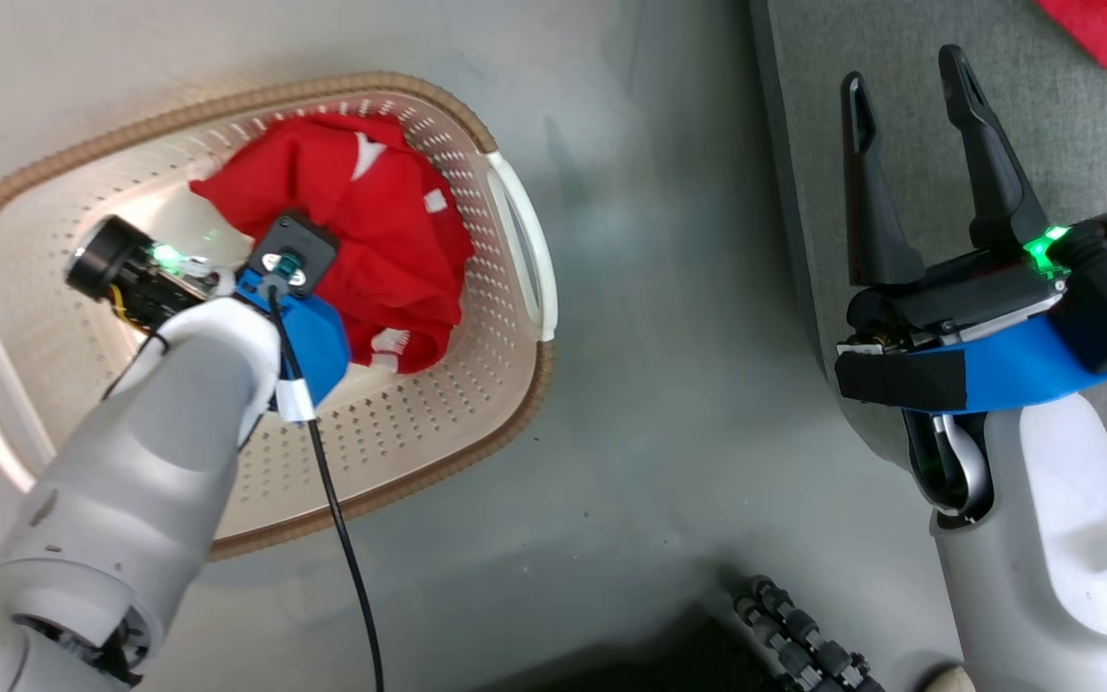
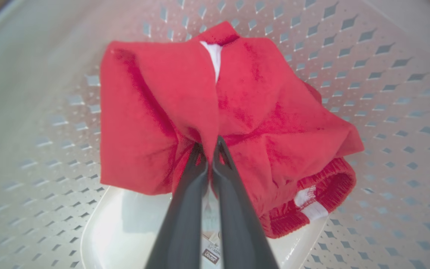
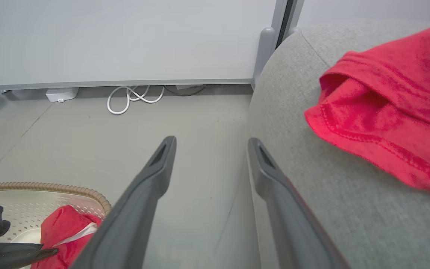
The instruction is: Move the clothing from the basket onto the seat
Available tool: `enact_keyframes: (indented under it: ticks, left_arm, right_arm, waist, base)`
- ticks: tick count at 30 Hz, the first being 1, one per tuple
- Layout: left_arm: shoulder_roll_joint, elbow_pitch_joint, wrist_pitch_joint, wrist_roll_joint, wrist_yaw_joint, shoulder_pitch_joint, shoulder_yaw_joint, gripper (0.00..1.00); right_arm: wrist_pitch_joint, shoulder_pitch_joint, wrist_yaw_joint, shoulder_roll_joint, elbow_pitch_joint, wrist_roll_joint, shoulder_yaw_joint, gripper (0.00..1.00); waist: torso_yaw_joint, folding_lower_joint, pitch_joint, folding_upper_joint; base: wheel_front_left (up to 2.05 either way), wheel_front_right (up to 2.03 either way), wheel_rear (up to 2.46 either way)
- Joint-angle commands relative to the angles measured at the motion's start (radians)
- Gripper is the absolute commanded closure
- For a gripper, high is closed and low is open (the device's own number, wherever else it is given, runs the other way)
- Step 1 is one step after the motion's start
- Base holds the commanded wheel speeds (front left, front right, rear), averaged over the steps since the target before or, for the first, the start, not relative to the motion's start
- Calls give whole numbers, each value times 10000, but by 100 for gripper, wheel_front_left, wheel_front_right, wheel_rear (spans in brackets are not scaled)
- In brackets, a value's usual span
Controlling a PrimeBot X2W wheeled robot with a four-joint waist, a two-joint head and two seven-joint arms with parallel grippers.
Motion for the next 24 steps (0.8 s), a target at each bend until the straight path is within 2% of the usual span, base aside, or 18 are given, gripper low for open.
enact_keyframes:
  ticks: [1,9,17,24]
  left_arm:
    - [-75,-86,-117,-44,-40,78,44,100]
    - [-556,-946,-341,-431,-170,420,363,100]
    - [-508,-2900,-349,-345,-161,1268,1143,100]
    - [-452,-4251,-351,155,-76,2137,1874,100]
  right_arm:
    - [-38,-67,1,20,18,-66,-29,0]
    - [-38,147,1,16,227,-256,-193,0]
    - [-36,491,1,-111,526,-388,-330,0]
    - [-36,1052,1,-245,856,-411,-405,0]
  waist:
    - [170,0,-244,0]
    - [707,0,-1289,0]
    - [1242,0,-2574,0]
    - [1592,0,-3964,0]
  base:
    - [0,0,0]
    - [0,0,0]
    - [0,0,0]
    - [0,0,0]
